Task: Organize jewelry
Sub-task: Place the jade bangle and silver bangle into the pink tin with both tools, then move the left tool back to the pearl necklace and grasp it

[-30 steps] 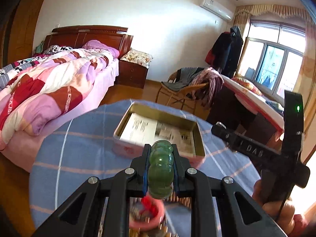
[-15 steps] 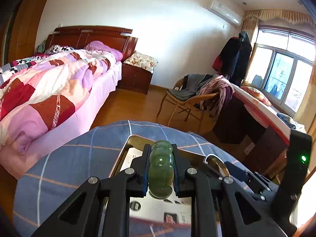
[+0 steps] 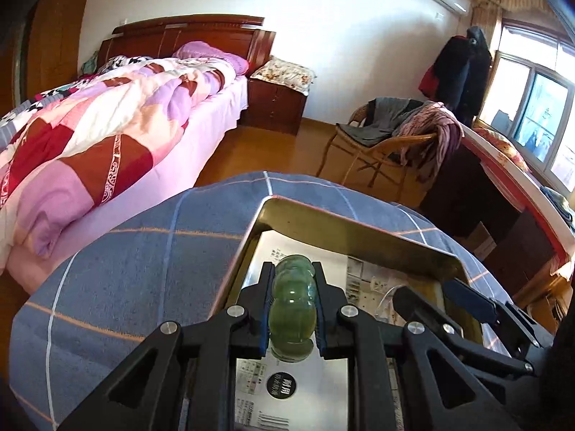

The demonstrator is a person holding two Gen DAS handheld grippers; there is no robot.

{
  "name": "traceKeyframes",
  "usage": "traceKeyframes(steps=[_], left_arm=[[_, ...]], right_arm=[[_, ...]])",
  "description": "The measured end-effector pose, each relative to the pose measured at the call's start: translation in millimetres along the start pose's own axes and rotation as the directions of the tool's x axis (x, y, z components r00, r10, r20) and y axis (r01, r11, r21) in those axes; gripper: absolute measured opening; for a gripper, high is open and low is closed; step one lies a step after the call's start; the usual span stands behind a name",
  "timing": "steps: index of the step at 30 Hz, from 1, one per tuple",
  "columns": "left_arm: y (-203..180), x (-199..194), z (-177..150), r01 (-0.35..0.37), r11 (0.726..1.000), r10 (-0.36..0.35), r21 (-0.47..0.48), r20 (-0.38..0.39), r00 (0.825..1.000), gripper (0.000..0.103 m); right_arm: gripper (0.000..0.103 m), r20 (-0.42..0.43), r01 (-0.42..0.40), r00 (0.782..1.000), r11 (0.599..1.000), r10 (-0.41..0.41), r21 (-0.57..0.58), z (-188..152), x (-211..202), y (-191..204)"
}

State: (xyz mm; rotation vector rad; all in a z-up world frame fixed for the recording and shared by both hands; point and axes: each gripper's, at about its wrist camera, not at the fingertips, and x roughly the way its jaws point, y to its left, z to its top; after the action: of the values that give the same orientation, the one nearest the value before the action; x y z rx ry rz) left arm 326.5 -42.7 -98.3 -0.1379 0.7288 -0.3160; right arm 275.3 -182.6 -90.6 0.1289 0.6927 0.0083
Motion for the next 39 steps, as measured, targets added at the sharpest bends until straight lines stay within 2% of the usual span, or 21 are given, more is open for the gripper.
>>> traceKeyframes(steps=[1, 9, 11, 13, 16, 21, 34, 39], left_arm=[[-0.2, -0.7, -0.9, -0.003, 1.0, 0.003, -0.003, -0.006, 1.0, 0.02], [-0.6, -15.3, 10.6, -0.025, 0.999, 0.026, -0.04, 0.006, 1.0, 0.051], [-1.1, -21.4, 12.8, -0.063, 0.997, 0.064, -0.04, 0.022, 0.998, 0.065], [0.3, -31.1, 13.9, -0.083, 0.995, 0.085, -0.049, 0.049, 0.995, 0.07], [0.7, -46.5, 12.3, -0.076, 0.996, 0.079, -0.051, 0.057, 0.995, 0.07], [-4.6, -66.4, -2.7, -0.13, 0.991, 0.13, -0.001, 0.052, 0.99, 0.07], [5.2, -107.5, -50.1, -0.146, 0.988, 0.147, -0.052, 0.016, 0.989, 0.07], [4.2, -122.6, -63.6, -0.176, 0.984, 0.176, -0.028, 0.019, 0.984, 0.07]], right_arm=[[0.074, 0.003, -0.005, 1.0, 1.0, 0.005, 0.005, 0.4, 0.2, -1.5], [0.084, 0.049, -0.043, 0.998, 0.996, 0.039, 0.083, 7.6, -16.0, -15.3], [0.086, 0.052, -0.035, 0.998, 0.996, 0.03, 0.083, 9.4, -19.8, -14.5], [0.091, 0.059, -0.028, 0.998, 0.996, 0.023, 0.085, 10.1, -26.7, -13.6], [0.092, 0.076, -0.019, 0.997, 0.997, 0.013, 0.071, 10.9, -39.5, -10.1], [0.092, 0.079, 0.005, 0.997, 0.999, -0.009, 0.05, 4.3, -57.7, -3.3], [0.092, 0.054, 0.012, 0.998, 1.0, -0.014, 0.027, -27.2, -94.2, 8.1], [0.092, 0.055, 0.021, 0.998, 1.0, -0.021, 0.01, -38.1, -107.6, 13.9]])
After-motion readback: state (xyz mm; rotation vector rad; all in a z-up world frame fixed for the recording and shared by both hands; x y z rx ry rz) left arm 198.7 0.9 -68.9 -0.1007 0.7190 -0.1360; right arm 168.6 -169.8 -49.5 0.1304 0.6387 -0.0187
